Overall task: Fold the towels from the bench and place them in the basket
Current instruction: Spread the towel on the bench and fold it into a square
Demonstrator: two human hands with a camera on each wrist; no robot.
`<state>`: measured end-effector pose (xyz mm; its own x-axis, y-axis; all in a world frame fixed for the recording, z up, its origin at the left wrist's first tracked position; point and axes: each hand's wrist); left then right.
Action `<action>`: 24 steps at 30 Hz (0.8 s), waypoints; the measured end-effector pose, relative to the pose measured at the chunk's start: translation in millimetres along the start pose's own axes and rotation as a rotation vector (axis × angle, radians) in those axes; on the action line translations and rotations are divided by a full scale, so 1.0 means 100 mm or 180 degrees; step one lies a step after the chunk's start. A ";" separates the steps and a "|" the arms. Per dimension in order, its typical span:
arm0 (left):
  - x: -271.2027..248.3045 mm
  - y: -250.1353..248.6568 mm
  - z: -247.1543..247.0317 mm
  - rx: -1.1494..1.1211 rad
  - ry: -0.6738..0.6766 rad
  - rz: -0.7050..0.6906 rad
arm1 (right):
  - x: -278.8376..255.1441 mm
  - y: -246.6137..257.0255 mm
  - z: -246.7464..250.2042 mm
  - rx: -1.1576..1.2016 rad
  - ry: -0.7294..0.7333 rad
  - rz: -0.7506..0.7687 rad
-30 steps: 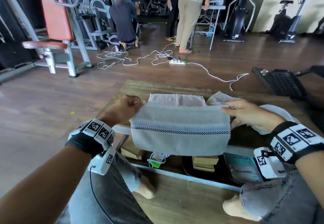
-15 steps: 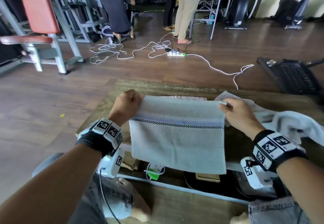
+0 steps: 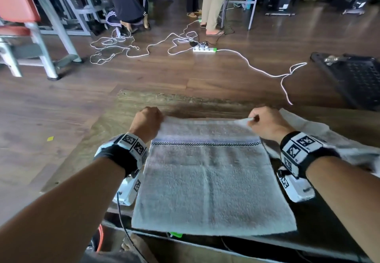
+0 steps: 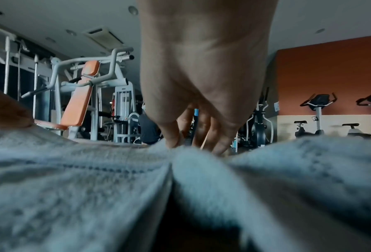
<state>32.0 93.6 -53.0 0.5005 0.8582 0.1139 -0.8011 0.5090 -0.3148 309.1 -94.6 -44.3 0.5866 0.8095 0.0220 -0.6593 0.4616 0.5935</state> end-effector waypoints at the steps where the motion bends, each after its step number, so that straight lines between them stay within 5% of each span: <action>1: 0.00 0.03 -0.06 0.0066 -0.0026 -0.0082 | 0.02 -0.02 -0.07 -0.0111 0.0076 0.0020; 5: -0.07 0.05 -0.13 0.0037 -0.0118 -0.0294 | 0.03 -0.05 -0.16 -0.0401 0.0027 0.0135; 11: -0.18 -0.13 0.16 -0.0387 0.0246 -0.0082 | -0.18 0.12 0.06 0.0199 -0.0069 0.0314; 24: -0.96 -0.56 1.40 -0.0384 -0.0149 -0.0250 | -1.41 0.58 1.00 0.0659 -0.0500 0.0637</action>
<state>-17.3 -8.4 86.1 0.5419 0.8197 0.1856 -0.7135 0.5654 -0.4140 234.7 -218.1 67.7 0.5310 0.8036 0.2691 -0.6688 0.2023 0.7154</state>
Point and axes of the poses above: each hand's wrist, its own x-axis towards the middle knuckle, its own z-axis out of the back of the hand, y = z × x, and after that the axes turned 12 degrees about x, right-handed
